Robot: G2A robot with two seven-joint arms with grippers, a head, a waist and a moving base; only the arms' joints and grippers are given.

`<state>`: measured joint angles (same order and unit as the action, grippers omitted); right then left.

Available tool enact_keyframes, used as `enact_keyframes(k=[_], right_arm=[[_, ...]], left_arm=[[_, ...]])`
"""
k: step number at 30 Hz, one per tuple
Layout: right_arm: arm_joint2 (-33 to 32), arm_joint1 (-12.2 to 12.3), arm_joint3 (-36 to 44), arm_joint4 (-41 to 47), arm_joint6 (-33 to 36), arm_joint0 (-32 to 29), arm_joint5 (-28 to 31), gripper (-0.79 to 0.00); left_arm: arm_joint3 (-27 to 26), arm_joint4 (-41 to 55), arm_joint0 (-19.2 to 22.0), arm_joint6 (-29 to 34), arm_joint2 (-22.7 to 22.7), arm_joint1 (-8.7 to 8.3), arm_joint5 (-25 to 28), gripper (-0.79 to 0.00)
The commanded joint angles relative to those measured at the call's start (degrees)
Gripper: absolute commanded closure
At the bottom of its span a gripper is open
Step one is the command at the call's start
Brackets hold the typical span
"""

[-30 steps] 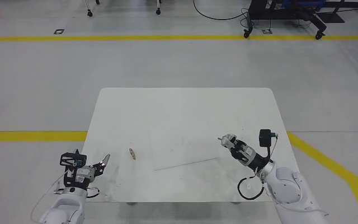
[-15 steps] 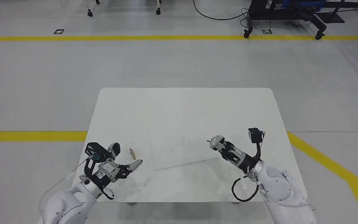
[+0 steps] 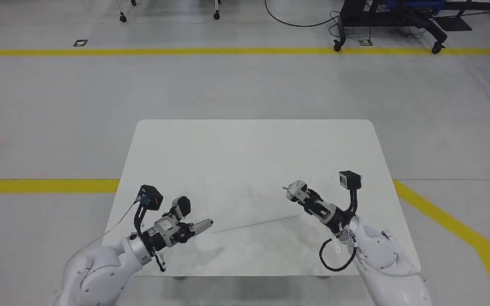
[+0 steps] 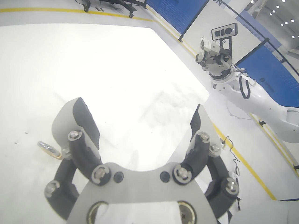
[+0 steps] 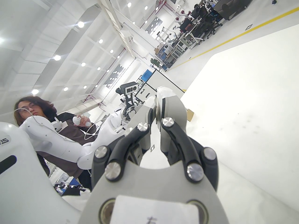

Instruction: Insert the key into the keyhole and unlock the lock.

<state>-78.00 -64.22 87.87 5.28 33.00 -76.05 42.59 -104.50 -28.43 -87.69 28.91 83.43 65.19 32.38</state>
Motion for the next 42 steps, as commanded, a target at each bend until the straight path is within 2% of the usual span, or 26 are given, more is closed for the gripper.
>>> enact_keyframes(k=[1, 3, 6, 8, 10, 18, 23, 25, 27, 32, 38, 42], right_arm=[[0.4, -0.1, 0.4, -0.5, -0.7, -0.3, -2.0, 0.000], [1.9, -0.3, 0.8, 1.1, 0.1, 0.2, -5.2, 0.000], [4.3, -0.4, 0.4, 1.8, 4.6, 2.6, -10.9, 0.000], [5.5, -0.4, 0.2, 2.2, 7.7, 4.4, -14.4, 0.000], [6.6, -0.5, 0.0, 2.6, 10.1, 5.9, -16.7, 0.000], [10.6, -0.9, -1.8, 7.6, 18.5, 10.1, -21.9, 0.000], [12.4, -1.4, -4.1, 12.7, 21.6, 11.8, -22.3, 0.000], [12.8, -1.5, -4.9, 12.7, 21.4, 12.4, -22.1, 0.000], [13.3, -1.6, -5.5, 12.5, 20.9, 12.7, -22.0, 0.000], [14.1, -1.8, -6.1, 12.0, 19.9, 12.9, -21.5, 0.000], [13.9, -1.8, -6.3, 11.5, 18.1, 12.0, -20.8, 0.000], [13.9, -1.8, -6.0, 11.2, 17.7, 11.3, -20.9, 0.000]], left_arm=[[2.8, 18.9, 0.6, 2.4, -1.0, 0.06, 2.1, -0.785], [5.5, 37.3, 2.3, 9.0, -2.3, -0.04, 3.5, -0.785], [10.7, 58.5, 6.4, 21.1, -3.3, -0.33, 0.9, -0.785], [14.5, 67.4, 9.8, 27.9, -4.2, -0.32, -1.8, -0.785], [18.2, 70.0, 13.2, 32.2, -5.7, -0.19, -4.2, -0.717], [28.2, 69.9, 22.6, 35.5, -14.6, 1.57, -7.8, -0.622], [31.3, 64.7, 25.4, 32.3, -18.6, 2.57, -6.0, -0.453], [31.7, 62.1, 26.1, 30.4, -19.5, 2.82, -5.3, -0.391], [31.6, 59.7, 26.6, 28.9, -20.3, 3.02, -4.9, -0.369], [30.4, 52.7, 26.9, 24.6, -21.7, 3.26, -4.4, -0.357], [29.3, 52.9, 26.6, 24.7, -22.5, 3.45, -4.8, -0.326], [29.4, 52.8, 26.8, 25.2, -22.9, 3.53, -5.1, -0.265]])
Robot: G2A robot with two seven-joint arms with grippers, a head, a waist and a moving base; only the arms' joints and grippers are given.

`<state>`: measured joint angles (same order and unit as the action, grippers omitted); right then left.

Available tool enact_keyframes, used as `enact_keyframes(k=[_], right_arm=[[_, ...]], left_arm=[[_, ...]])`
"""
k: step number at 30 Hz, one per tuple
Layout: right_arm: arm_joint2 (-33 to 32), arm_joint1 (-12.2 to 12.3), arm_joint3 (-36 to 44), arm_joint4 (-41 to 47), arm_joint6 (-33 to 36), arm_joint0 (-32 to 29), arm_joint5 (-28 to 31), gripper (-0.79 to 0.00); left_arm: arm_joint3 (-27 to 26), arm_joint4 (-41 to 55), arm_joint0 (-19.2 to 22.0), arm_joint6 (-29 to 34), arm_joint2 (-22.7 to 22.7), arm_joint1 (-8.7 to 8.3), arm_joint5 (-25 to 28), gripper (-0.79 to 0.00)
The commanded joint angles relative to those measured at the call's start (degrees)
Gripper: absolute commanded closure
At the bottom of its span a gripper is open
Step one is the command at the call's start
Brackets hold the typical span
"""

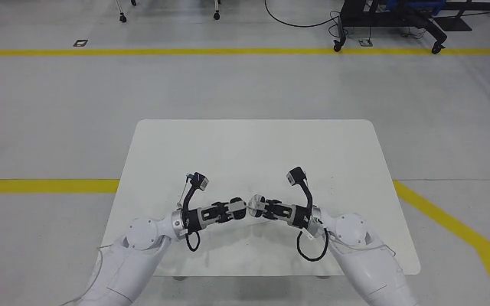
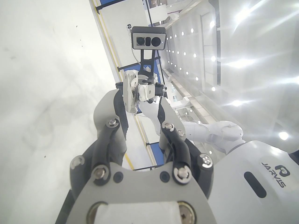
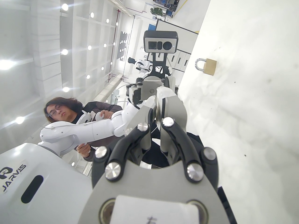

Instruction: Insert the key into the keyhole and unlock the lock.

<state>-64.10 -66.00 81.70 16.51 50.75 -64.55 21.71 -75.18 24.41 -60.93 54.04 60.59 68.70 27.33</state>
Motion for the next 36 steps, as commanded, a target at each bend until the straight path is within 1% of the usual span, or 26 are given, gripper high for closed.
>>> enact_keyframes(k=[1, 5, 8, 10, 14, 20, 21, 22, 23, 26, 28, 29, 30, 32, 33, 34, 36], right_arm=[[0.0, 0.0, 0.4, 0.1, -0.1, -0.5, 0.0, 0.000], [-0.3, 0.1, 1.1, 0.3, -0.3, -1.3, -0.1, 0.000], [-0.5, 0.2, 1.6, 0.0, -0.5, -1.7, -0.1, 0.000], [-0.7, 0.3, 1.9, -0.2, -0.6, -2.0, -0.2, 0.000], [-0.9, 0.4, 2.7, -0.8, -0.5, -2.5, -0.6, 0.000], [-0.8, 0.4, 3.1, -1.4, -0.7, -2.7, -1.0, 0.000], [-0.8, 0.4, 3.1, -1.5, -0.8, -2.6, -1.1, 0.000], [-0.8, 0.4, 3.1, -1.4, -1.0, -2.6, -1.1, 0.000], [-0.8, 0.4, 3.0, -1.4, -1.0, -2.6, -1.1, 0.000], [-0.7, 0.4, 2.8, -1.4, -1.1, -2.4, -1.1, 0.000], [-0.6, 0.4, 2.7, -1.4, -1.1, -2.2, -1.1, 0.000], [-0.5, 0.4, 2.7, -1.4, -0.9, -2.1, -1.0, 0.000], [-0.4, 0.3, 2.5, -1.3, -0.9, -2.0, -1.1, 0.000], [-0.3, 0.3, 2.3, -1.1, -0.8, -1.8, -1.1, 0.000], [-0.3, 0.3, 2.2, -1.1, -0.8, -1.6, -1.1, 0.000], [-0.3, 0.3, 2.0, -1.0, -0.7, -1.5, -1.1, 0.000], [-0.3, 0.3, 1.8, -0.9, -0.6, -1.2, -1.2, 0.000]], left_arm=[[0.1, 0.0, 0.1, 0.1, -0.1, 0.03, 0.0, -0.240], [0.1, -0.9, 0.2, -0.1, 0.0, 0.01, -0.2, -0.154], [0.4, -0.6, 0.0, -0.5, -0.1, 0.07, -0.6, -0.022], [0.7, -0.2, 0.0, -0.3, -0.3, 0.13, -0.6, 0.000], [1.2, -0.1, 0.1, -0.1, -0.7, 0.25, -0.7, -0.015], [1.4, -0.1, 0.2, 0.1, -0.8, 0.32, -0.8, -0.062], [1.3, -0.1, 0.2, 0.2, -0.8, 0.32, -0.9, -0.120], [1.3, 0.0, 0.2, 0.3, -0.8, 0.31, -1.0, -0.200], [1.2, 0.1, 0.2, 0.5, -0.8, 0.31, -1.1, -0.262], [1.1, 0.2, 0.2, 1.1, -0.7, 0.30, -1.1, -0.283], [1.2, 0.3, 0.3, 1.2, -0.7, 0.32, -1.2, -0.280], [1.2, 0.4, 0.4, 1.4, -0.8, 0.34, -1.3, -0.265], [1.3, 0.4, 0.5, 1.5, -0.9, 0.36, -1.4, -0.228], [1.5, 0.4, 0.8, 1.6, -1.0, 0.43, -1.5, -0.108], [1.7, 0.5, 0.9, 1.6, -1.1, 0.47, -1.5, -0.012], [1.8, 0.5, 1.1, 1.6, -1.2, 0.51, -1.6, 0.000], [2.1, 0.5, 1.4, 1.6, -1.3, 0.58, -1.7, 0.000]])
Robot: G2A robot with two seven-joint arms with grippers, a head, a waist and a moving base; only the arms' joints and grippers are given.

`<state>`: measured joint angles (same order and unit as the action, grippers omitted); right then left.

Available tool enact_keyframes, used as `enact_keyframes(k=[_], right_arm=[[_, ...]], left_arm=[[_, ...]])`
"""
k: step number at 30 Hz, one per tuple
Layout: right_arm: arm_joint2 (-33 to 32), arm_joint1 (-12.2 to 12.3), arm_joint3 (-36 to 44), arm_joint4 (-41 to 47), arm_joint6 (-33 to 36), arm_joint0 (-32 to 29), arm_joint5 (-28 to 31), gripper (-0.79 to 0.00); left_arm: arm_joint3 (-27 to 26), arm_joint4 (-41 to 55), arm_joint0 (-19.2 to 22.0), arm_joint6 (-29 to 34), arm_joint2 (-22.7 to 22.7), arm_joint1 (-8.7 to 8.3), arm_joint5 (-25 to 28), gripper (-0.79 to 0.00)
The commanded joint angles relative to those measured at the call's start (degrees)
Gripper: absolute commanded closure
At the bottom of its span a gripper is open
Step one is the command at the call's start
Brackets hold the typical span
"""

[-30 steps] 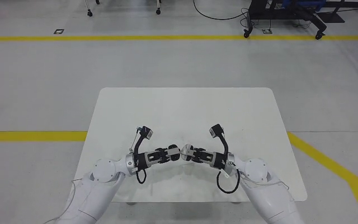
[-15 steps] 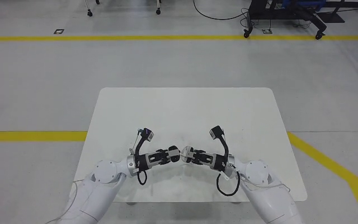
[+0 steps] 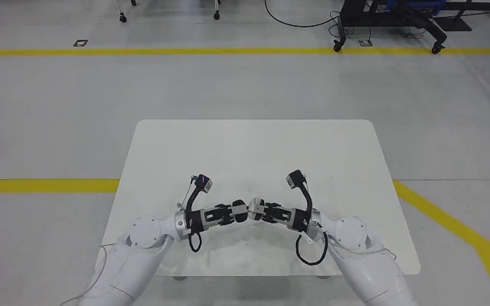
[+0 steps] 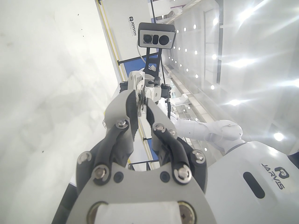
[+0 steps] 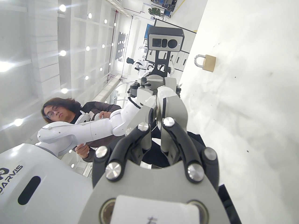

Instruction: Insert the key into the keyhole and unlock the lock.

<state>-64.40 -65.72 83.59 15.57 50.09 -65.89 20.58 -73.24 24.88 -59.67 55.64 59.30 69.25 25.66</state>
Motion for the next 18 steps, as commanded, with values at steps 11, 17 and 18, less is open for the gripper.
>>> enact_keyframes(k=[11, 17, 18], right_arm=[[-1.2, 0.2, -1.4, 0.2, 1.3, 1.5, 0.1, -0.376], [-2.6, 0.6, -1.8, 0.4, 2.4, 1.6, 0.0, -0.265], [-2.7, 0.6, -1.8, 0.4, 2.6, 1.6, -0.2, -0.246]], left_arm=[[1.3, 0.7, 1.5, 0.0, -0.5, 0.42, 0.1, 0.000], [1.4, 1.4, 1.7, 0.6, 0.3, 0.32, 0.2, 0.000], [1.4, 1.3, 1.8, 0.7, 0.4, 0.30, 0.1, 0.000]])
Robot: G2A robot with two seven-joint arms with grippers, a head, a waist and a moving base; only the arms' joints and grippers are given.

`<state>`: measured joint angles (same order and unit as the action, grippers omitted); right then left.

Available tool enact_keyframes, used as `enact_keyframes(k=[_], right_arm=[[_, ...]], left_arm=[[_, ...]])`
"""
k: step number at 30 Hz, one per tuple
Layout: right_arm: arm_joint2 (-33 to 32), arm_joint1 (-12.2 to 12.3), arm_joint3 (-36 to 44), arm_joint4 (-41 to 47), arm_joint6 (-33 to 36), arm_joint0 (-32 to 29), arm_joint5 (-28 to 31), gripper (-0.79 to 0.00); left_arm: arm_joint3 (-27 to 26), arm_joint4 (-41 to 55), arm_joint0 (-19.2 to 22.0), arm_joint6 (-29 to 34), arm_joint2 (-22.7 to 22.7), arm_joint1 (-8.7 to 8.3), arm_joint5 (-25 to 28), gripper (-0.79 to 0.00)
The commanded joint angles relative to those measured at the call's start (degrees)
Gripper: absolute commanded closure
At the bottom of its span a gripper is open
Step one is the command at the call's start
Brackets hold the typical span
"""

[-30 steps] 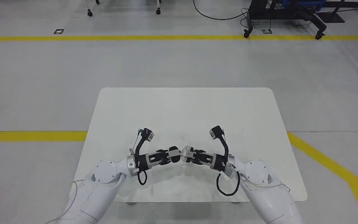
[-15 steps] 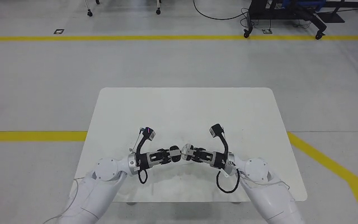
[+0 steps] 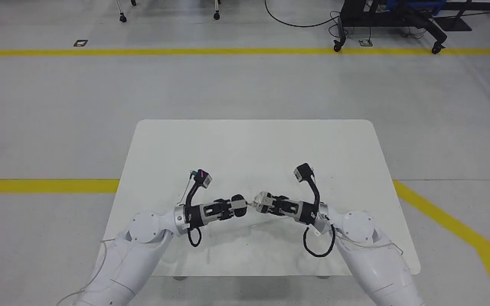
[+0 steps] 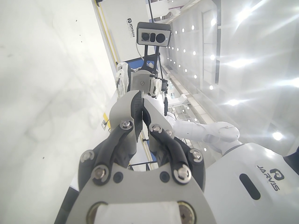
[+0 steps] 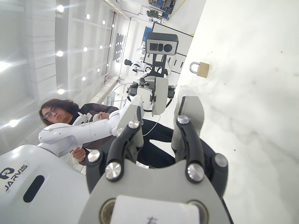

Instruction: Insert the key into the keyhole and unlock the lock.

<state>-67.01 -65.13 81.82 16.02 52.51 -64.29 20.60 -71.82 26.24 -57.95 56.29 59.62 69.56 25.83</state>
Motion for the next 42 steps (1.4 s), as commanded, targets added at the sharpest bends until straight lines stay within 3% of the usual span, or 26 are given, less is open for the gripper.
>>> enact_keyframes(k=[1, 6, 9, 18, 20, 21, 28, 32, 37, 40, 42], right_arm=[[-0.1, 0.1, -0.1, 0.0, 0.4, 0.1, -0.4, -0.234], [0.5, 0.0, -0.1, 0.8, 2.0, 0.9, -1.1, -0.151], [0.9, 0.0, -0.4, 1.2, 2.9, 1.4, -1.5, -0.009], [1.7, -0.2, -1.6, 1.8, 3.7, 2.5, -1.8, 0.000], [1.7, -0.2, -1.8, 1.9, 3.7, 2.6, -1.6, 0.000], [1.7, -0.2, -1.8, 2.0, 3.7, 2.6, -1.6, 0.000], [0.7, -0.1, -2.4, 3.0, 2.6, 2.3, 0.0, 0.000], [-1.7, 0.2, -3.2, 4.9, 0.6, 1.8, 2.2, 0.000], [-4.3, 0.4, -4.1, 5.8, -2.0, 1.2, 4.9, 0.000], [-4.3, 0.4, -4.1, 5.8, -2.0, 1.2, 4.9, 0.000], [-4.3, 0.4, -4.1, 5.8, -2.0, 1.2, 4.9, 0.000]], left_arm=[[0.0, -0.1, 0.1, 0.1, 0.1, -0.01, -0.1, 0.000], [0.3, -0.3, 0.4, -0.2, -0.1, 0.10, -0.4, 0.000], [0.8, -0.2, 0.8, -0.1, -0.2, 0.21, -0.4, 0.000], [2.0, -0.2, 1.6, -0.1, -0.7, 0.50, -0.2, -0.006], [2.1, -0.3, 1.6, -0.2, -0.8, 0.56, -0.1, -0.391], [2.2, -0.3, 1.7, -0.2, -0.8, 0.59, -0.2, -0.785], [0.3, 1.8, 1.3, 1.0, 1.2, 0.31, 2.6, -0.785], [-10.7, 3.2, -4.4, 4.4, 11.5, -2.26, 4.8, -0.785], [-30.9, -8.6, -21.4, 4.0, 32.9, -6.20, -1.3, -0.785], [-36.8, -14.6, -30.7, -1.2, 42.8, -6.91, -4.0, -0.785], [-37.4, -17.4, -35.1, -4.8, 46.3, -6.95, -4.8, -0.785]])
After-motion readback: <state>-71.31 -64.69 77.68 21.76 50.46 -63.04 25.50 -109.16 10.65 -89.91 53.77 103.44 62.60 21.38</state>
